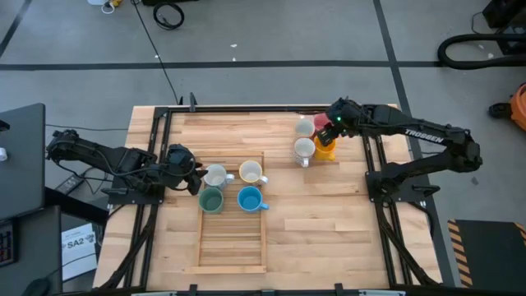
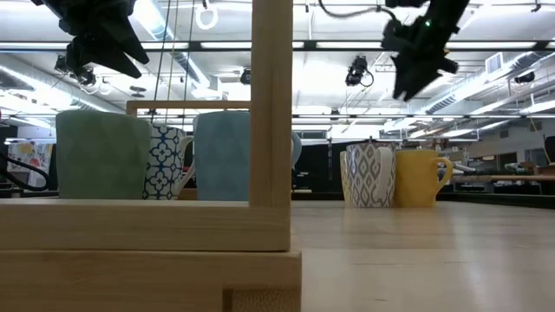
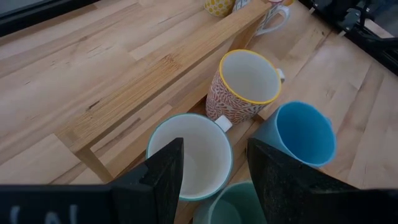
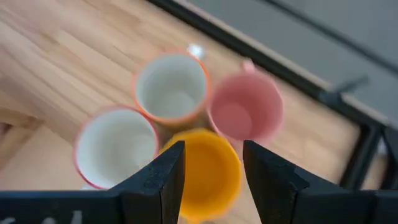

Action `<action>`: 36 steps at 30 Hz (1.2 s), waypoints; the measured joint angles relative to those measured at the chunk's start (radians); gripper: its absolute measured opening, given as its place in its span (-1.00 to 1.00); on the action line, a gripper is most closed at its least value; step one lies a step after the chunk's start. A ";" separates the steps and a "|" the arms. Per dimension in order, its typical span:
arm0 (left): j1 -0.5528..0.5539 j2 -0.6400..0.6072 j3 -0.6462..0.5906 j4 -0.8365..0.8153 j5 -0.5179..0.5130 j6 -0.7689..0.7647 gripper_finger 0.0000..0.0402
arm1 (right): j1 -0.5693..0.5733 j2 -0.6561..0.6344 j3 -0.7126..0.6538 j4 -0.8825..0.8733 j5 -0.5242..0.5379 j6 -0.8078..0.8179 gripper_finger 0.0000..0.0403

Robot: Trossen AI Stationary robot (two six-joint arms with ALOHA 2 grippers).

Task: Place coffee mugs
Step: Put the dark yellow mug on the shelf

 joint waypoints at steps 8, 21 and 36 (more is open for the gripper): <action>0.000 0.000 0.000 0.000 0.000 0.000 -0.09 | -0.104 0.000 0.000 -0.083 -0.036 0.023 -0.17; 0.000 0.000 0.000 0.000 0.000 0.000 -0.09 | -0.179 0.000 -0.114 -0.034 -0.137 0.024 -0.17; 0.000 0.000 0.000 0.000 0.000 0.000 -0.09 | -0.186 0.000 -0.298 0.167 -0.185 0.023 -0.17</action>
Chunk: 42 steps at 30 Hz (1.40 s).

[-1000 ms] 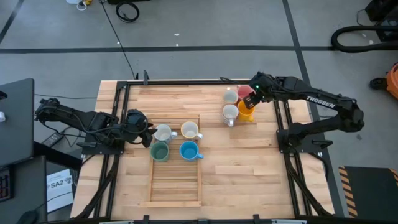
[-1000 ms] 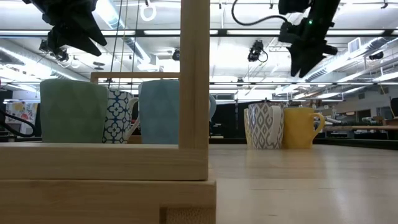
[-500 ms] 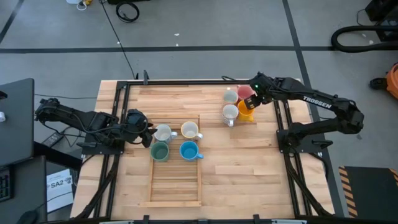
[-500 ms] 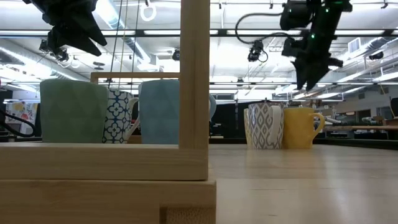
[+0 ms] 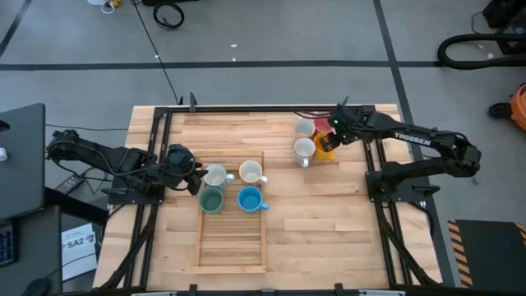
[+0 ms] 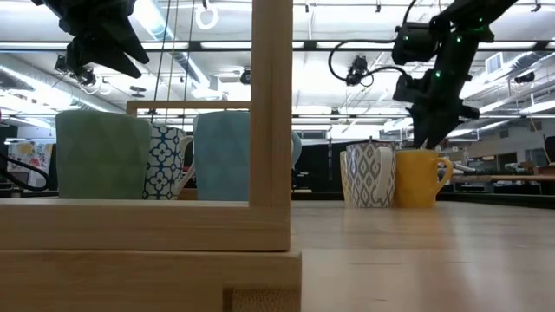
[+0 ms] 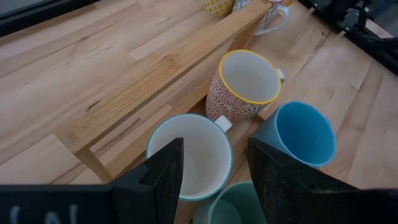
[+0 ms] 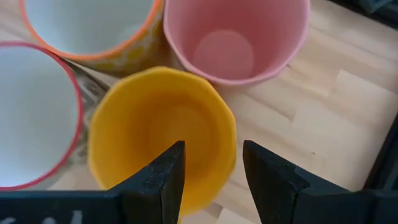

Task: Place coffee mugs
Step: Put the dark yellow mug on the shelf

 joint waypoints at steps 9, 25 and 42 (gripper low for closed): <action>0.000 0.000 0.000 0.000 0.000 0.000 -0.09 | 0.000 0.000 -0.097 0.087 -0.016 -0.001 -0.17; 0.000 0.000 0.000 0.000 0.000 0.000 -0.09 | 0.000 0.000 -0.137 0.132 -0.018 -0.019 -0.42; 0.000 0.000 0.000 0.000 0.000 0.000 -0.09 | 0.000 -0.001 -0.136 0.129 -0.019 -0.050 -0.84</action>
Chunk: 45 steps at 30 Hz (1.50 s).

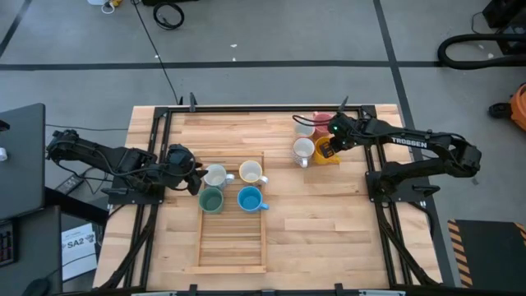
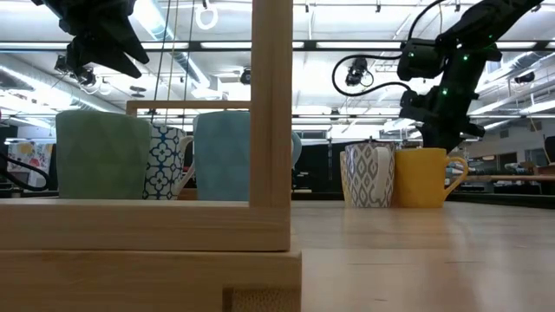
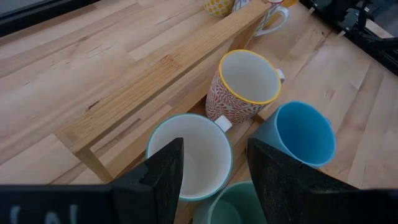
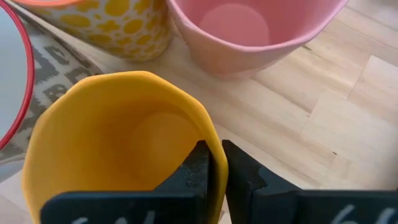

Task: Place coffee mugs
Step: Put the dark yellow mug on the shelf

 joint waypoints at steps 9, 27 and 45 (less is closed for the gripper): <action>0.000 0.000 0.000 0.000 0.000 0.000 -0.09 | 0.000 -0.025 0.036 -0.073 0.014 -0.037 -0.84; 0.000 0.000 0.000 0.000 0.000 0.000 -0.09 | 0.070 -0.033 0.417 -0.293 -0.151 -0.045 -0.84; 0.000 0.000 0.000 0.000 0.000 0.000 -0.09 | 0.339 -0.032 0.476 -0.134 -0.225 0.108 -0.84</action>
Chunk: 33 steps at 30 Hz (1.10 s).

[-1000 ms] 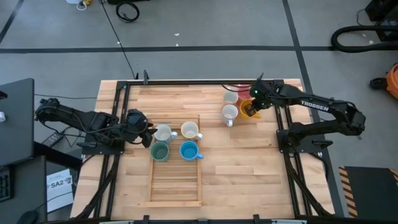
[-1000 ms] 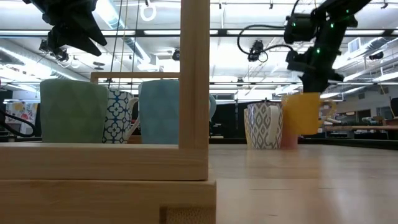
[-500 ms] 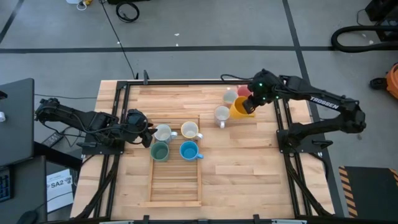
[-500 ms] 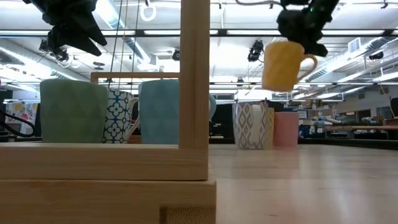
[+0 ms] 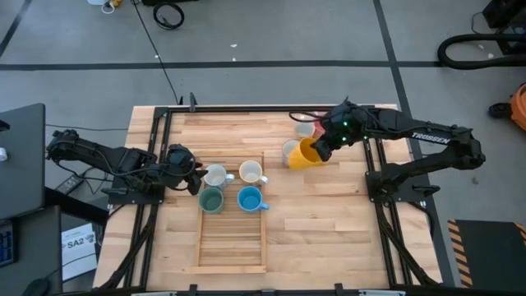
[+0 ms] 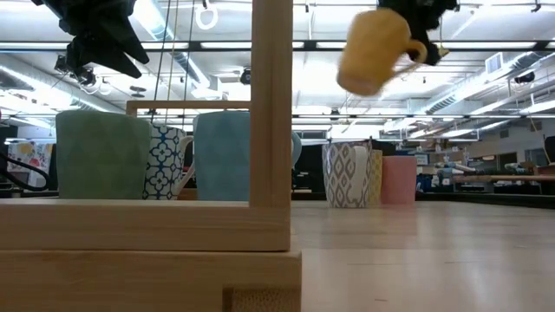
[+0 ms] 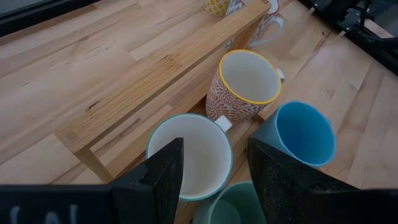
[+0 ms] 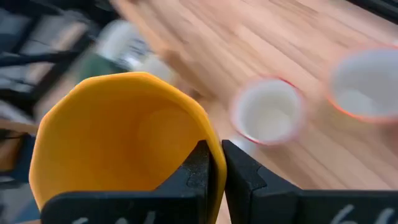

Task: Place coffee mugs
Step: Put the dark yellow mug on the shelf

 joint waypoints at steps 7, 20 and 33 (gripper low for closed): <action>0.000 0.000 0.000 0.000 0.000 0.000 -0.09 | 0.141 0.010 0.000 0.230 -0.029 0.029 -0.84; 0.000 0.000 0.000 0.002 0.000 0.000 -0.09 | 0.331 0.257 0.116 0.380 -0.021 -0.019 -0.84; 0.000 0.000 0.000 0.001 0.000 0.000 -0.09 | 0.412 0.598 0.408 0.218 0.037 -0.144 -0.84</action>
